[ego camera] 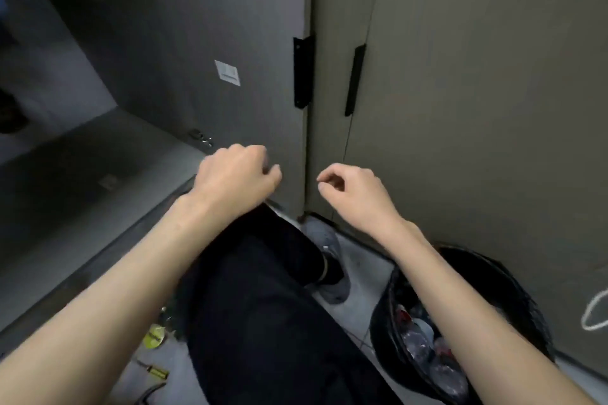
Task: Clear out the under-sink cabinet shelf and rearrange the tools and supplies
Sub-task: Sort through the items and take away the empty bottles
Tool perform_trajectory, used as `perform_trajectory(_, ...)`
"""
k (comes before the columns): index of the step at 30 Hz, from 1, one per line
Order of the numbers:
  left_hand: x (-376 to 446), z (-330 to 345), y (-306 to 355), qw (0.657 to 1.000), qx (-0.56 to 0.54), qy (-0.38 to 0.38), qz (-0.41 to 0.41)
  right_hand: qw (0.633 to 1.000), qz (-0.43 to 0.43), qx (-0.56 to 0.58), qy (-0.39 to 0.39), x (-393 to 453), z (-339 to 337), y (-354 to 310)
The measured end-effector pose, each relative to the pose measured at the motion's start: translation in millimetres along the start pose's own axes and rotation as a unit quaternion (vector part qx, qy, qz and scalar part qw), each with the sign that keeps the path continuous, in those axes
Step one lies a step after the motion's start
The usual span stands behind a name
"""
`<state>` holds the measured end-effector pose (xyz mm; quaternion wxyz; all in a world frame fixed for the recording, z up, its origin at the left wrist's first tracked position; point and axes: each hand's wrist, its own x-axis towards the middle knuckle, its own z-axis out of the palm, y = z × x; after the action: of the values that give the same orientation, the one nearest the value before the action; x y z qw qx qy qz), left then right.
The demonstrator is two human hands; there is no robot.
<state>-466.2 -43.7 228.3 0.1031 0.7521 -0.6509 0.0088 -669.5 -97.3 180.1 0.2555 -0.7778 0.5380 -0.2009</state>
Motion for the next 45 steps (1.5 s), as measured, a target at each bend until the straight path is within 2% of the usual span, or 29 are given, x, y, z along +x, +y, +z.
perform_trajectory(3, -5.3, -26.0, -80.2, 0.993, -0.042, 0.050, -0.102, 0.997, -0.062, 0.002, -0.056, 44.2, 22.6, -75.8)
perform_trajectory(5, -15.9, -29.3, -130.2, 0.985, -0.047, 0.050, -0.158, 0.991, -0.105, -0.007, -0.082, 66.4, 39.7, -126.8)
perform_trajectory(10, -58.7, 5.4, -238.1, 0.954, -0.052, -0.067, -0.288, 0.966, -0.182, -0.078, -0.168, 96.5, 97.6, -236.8)
perform_trajectory(15, -118.5, 59.8, -309.9, 0.905, -0.100, -0.125, -0.393, 0.915, -0.231, -0.217, -0.250, 95.7, 186.7, -288.0)
perform_trajectory(20, -176.0, 125.2, -337.4, 0.859, -0.160, -0.168, -0.456, 0.896, -0.180, -0.254, -0.317, 75.8, 281.9, -249.5)
perform_trajectory(26, -186.2, 186.4, -337.4, 0.838, -0.180, -0.219, -0.467, 0.915, -0.012, -0.157, -0.373, 61.3, 359.3, -134.4)
perform_trajectory(29, -186.8, 212.5, -338.2, 0.825, -0.197, -0.201, -0.490, 0.909, 0.037, -0.157, -0.383, 54.6, 383.9, -85.0)
perform_trajectory(32, -190.2, 234.3, -343.6, 0.830, -0.189, -0.133, -0.507, 0.909, 0.067, -0.145, -0.385, 52.6, 403.1, -55.9)
perform_trajectory(35, -194.9, 252.9, -351.4, 0.820, -0.176, -0.105, -0.535, 0.916, 0.088, -0.120, -0.372, 53.5, 422.8, -45.0)
perform_trajectory(39, -204.1, 276.7, -357.5, 0.803, -0.168, -0.132, -0.557, 0.900, 0.055, -0.151, -0.405, 57.9, 449.0, -44.2)
perform_trajectory(43, -214.3, 293.3, -360.5, 0.799, -0.177, -0.092, -0.567, 0.896, -0.002, -0.174, -0.408, 52.5, 464.9, -48.2)
perform_trajectory(44, -216.3, 296.4, -361.1, 0.802, -0.177, -0.085, -0.564, 0.896, -0.003, -0.180, -0.405, 50.2, 468.2, -47.6)
perform_trajectory(45, -217.4, 299.2, -361.5, 0.802, -0.179, -0.083, -0.564, 0.900, 0.032, -0.161, -0.404, 48.9, 471.4, -49.4)
